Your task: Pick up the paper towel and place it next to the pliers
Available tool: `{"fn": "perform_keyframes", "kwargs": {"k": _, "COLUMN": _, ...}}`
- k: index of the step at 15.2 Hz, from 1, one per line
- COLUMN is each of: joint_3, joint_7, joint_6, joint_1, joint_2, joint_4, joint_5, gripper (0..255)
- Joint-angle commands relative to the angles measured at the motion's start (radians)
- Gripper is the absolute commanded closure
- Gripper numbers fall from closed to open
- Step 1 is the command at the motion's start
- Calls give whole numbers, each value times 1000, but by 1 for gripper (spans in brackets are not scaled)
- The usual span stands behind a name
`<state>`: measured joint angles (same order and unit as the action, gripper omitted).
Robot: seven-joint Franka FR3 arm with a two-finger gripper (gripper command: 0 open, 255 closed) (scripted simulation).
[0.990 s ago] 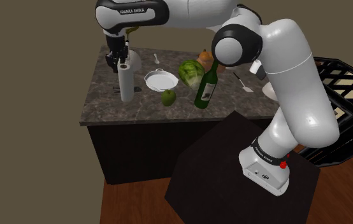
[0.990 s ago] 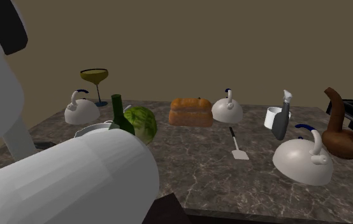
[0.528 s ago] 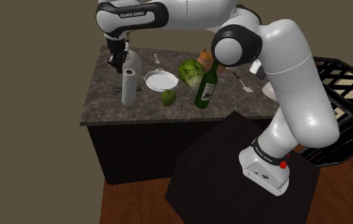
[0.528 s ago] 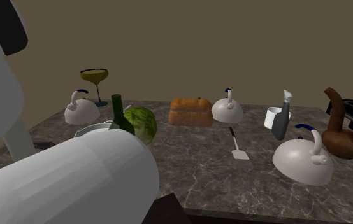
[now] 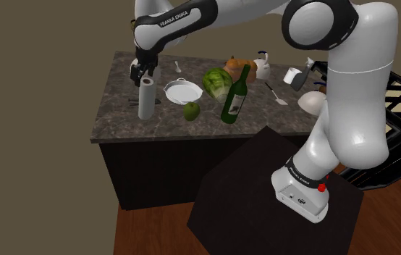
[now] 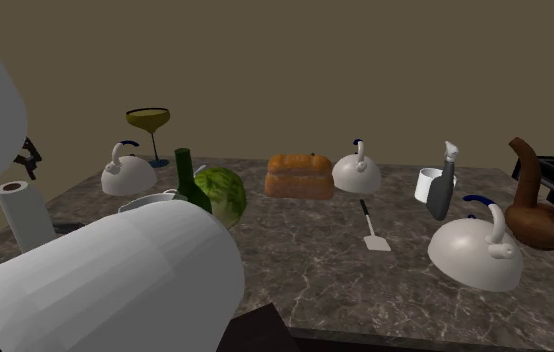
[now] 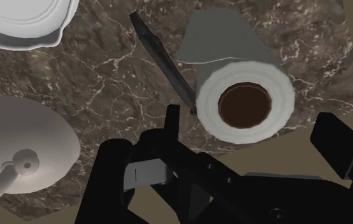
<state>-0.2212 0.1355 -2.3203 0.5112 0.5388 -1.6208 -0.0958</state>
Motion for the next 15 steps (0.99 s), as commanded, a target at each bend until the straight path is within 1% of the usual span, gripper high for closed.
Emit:
{"fn": "perform_keyframes", "kwargs": {"k": 1, "joint_3": 2, "joint_7": 0, "joint_6": -28, "joint_1": -1, "joint_2": 12, "joint_4": -10, "joint_5": -3, "gripper": 0}}
{"fn": "perform_keyframes", "kwargs": {"k": 5, "joint_3": 7, "joint_7": 4, "joint_6": -56, "joint_1": -7, "joint_2": 46, "joint_4": -4, "joint_5": -11, "gripper": 0}}
{"fn": "perform_keyframes", "kwargs": {"k": 12, "joint_3": 7, "joint_7": 4, "joint_6": -56, "joint_1": -7, "joint_2": 46, "joint_4": -4, "joint_5": -11, "gripper": 0}}
{"fn": "perform_keyframes", "kwargs": {"k": 13, "joint_3": 7, "joint_7": 4, "joint_6": -56, "joint_1": -7, "joint_2": 46, "joint_4": -4, "joint_5": -11, "gripper": 255}}
{"fn": "perform_keyframes", "kwargs": {"k": 15, "joint_3": 7, "joint_7": 4, "joint_6": -56, "joint_1": -7, "joint_2": 47, "joint_4": -4, "joint_5": -11, "gripper": 255}}
